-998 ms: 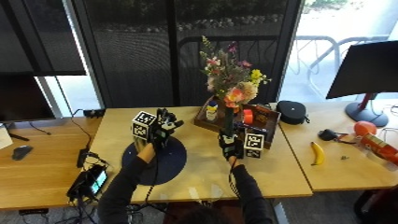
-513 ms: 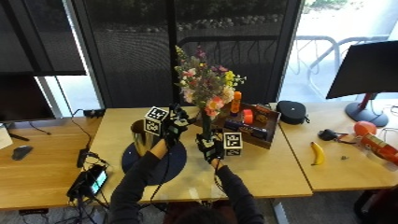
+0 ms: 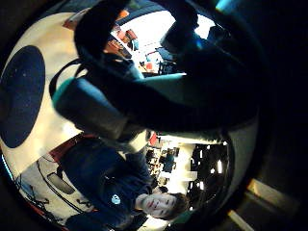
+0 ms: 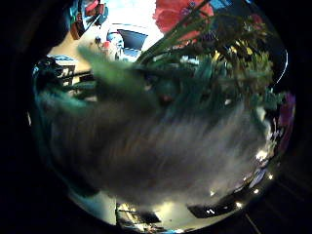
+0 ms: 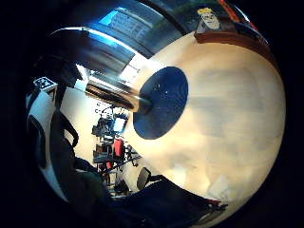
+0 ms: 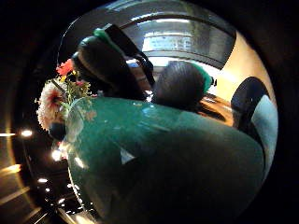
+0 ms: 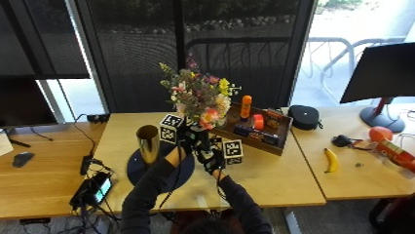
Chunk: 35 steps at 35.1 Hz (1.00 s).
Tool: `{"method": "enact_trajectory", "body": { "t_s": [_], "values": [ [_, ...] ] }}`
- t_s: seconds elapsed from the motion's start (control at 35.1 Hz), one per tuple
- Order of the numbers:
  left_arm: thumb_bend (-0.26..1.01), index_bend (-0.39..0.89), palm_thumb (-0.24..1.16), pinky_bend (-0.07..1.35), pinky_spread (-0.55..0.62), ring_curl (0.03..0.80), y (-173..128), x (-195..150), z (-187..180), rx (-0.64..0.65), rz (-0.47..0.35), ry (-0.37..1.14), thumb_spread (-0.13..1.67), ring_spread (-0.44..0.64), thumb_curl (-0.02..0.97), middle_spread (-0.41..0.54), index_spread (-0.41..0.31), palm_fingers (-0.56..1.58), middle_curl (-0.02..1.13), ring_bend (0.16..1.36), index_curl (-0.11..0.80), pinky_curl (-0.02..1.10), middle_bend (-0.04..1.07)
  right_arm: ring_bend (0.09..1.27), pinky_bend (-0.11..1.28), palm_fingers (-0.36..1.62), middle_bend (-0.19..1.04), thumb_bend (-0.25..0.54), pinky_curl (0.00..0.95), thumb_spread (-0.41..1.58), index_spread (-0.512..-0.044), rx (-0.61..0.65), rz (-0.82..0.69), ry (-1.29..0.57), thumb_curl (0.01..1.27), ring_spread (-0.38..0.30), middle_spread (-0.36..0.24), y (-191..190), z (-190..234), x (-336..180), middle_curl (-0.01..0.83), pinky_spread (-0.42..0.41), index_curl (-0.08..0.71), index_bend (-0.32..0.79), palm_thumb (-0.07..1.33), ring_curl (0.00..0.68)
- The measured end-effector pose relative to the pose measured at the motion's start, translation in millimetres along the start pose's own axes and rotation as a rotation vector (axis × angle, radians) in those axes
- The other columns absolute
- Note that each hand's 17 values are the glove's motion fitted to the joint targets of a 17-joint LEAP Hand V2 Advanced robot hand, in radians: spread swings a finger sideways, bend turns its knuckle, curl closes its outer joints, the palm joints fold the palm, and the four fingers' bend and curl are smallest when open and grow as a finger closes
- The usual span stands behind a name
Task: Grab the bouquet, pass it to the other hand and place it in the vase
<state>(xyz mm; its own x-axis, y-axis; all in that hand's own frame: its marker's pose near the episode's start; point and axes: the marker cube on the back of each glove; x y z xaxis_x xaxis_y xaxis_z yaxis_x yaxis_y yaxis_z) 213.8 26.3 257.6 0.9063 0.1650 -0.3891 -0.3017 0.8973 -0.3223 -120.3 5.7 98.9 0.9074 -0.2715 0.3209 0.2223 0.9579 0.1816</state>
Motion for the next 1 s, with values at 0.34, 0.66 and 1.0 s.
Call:
{"method": "enact_trajectory", "body": {
  "t_s": [0.34, 0.66, 1.0],
  "values": [
    [0.01, 0.46, 0.81, 0.04, 0.29, 0.289, -2, 5, 7, 0.058, 0.015, -0.014, 0.83, -0.18, 0.463, -0.19, -0.164, 1.04, 0.5, 0.52, 0.428, 0.18, 0.6, 1.03, 0.81, 1.35, 0.88, -0.035, 0.584, 0.79, -0.197, -0.035, 0.062, -0.009, 0.57, -0.184, -0.15, 3, 8, -3, 0.666, -0.216, 0.639, 0.66, 0.95, 0.599],
    [-0.02, 0.48, 0.75, 0.19, -0.08, 0.396, 4, 23, -2, 0.082, 0.048, -0.076, 1.03, -0.29, 0.445, -0.254, -0.253, 1.22, 0.59, 0.65, 0.503, 0.25, 0.71, 0.9, 0.68, 1.27, 0.74, -0.05, 0.499, 0.74, -0.213, -0.187, 0.024, 0.056, 0.57, -0.202, -0.164, 2, 7, -11, 0.594, -0.282, 0.591, 0.51, 0.86, 0.534],
    [-0.02, 0.44, 0.72, 0.27, -0.23, 0.444, 17, 82, -43, 0.23, 0.104, -0.15, 1.16, -0.31, 0.415, -0.29, -0.29, 1.23, 0.61, 0.69, 0.552, 0.35, 0.7, 0.69, 0.66, 1.15, 0.49, -0.059, 0.434, 0.91, -0.251, -0.218, -0.032, 0.283, 0.47, -0.219, -0.173, 3, -38, 1, 0.505, -0.317, 0.499, 0.21, 0.64, 0.456]
  ]
}}
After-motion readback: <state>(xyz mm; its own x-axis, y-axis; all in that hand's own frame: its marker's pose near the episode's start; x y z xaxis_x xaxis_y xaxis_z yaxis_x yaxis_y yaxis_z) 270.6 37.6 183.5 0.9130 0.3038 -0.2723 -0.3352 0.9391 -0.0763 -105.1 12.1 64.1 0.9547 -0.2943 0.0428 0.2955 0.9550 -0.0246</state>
